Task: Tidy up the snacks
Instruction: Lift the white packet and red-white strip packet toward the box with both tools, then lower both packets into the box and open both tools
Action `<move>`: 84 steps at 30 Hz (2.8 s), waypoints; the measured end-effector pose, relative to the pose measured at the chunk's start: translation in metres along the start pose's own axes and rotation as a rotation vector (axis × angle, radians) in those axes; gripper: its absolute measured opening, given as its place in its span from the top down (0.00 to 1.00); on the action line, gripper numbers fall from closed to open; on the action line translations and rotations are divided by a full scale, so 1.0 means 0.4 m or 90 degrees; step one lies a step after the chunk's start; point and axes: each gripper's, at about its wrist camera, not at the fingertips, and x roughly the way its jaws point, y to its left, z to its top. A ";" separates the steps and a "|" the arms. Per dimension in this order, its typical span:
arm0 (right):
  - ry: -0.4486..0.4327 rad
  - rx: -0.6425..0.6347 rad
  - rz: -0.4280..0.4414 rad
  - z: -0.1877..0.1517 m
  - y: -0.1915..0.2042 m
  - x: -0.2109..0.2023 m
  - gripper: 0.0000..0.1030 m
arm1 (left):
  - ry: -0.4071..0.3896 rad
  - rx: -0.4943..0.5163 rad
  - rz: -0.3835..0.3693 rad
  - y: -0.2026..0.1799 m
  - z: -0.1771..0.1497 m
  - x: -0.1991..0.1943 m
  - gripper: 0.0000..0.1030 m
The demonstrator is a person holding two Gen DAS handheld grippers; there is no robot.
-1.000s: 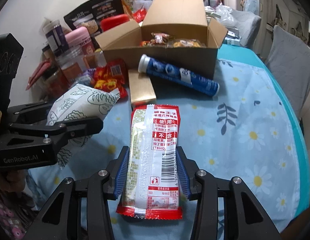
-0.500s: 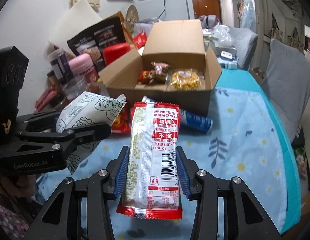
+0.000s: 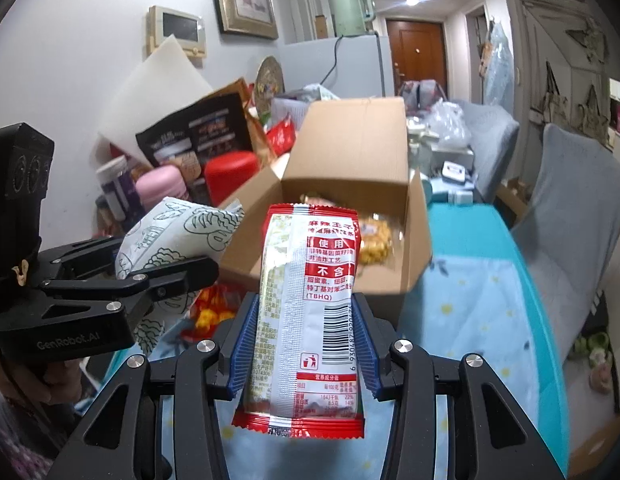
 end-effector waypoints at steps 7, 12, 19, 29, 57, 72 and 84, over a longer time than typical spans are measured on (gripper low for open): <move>-0.027 -0.009 0.005 0.087 -0.027 0.023 0.57 | -0.050 -0.003 0.017 0.022 0.085 0.015 0.48; -0.045 -0.016 0.004 0.147 -0.047 0.049 0.57 | -0.079 -0.008 0.029 0.040 0.146 0.040 0.48; -0.067 -0.026 0.007 0.238 -0.075 0.104 0.57 | -0.105 -0.011 0.045 0.066 0.226 0.096 0.48; -0.069 -0.011 0.015 0.330 -0.117 0.226 0.57 | -0.112 -0.014 0.073 0.131 0.307 0.214 0.48; 0.122 0.004 -0.018 0.305 -0.193 0.585 0.57 | 0.136 -0.003 0.179 0.247 0.261 0.586 0.48; 0.195 0.007 -0.088 0.280 -0.209 0.627 0.41 | 0.220 0.007 0.212 0.238 0.226 0.649 0.47; 0.169 0.003 -0.105 0.286 -0.188 0.584 0.31 | 0.172 -0.009 0.251 0.240 0.258 0.563 0.36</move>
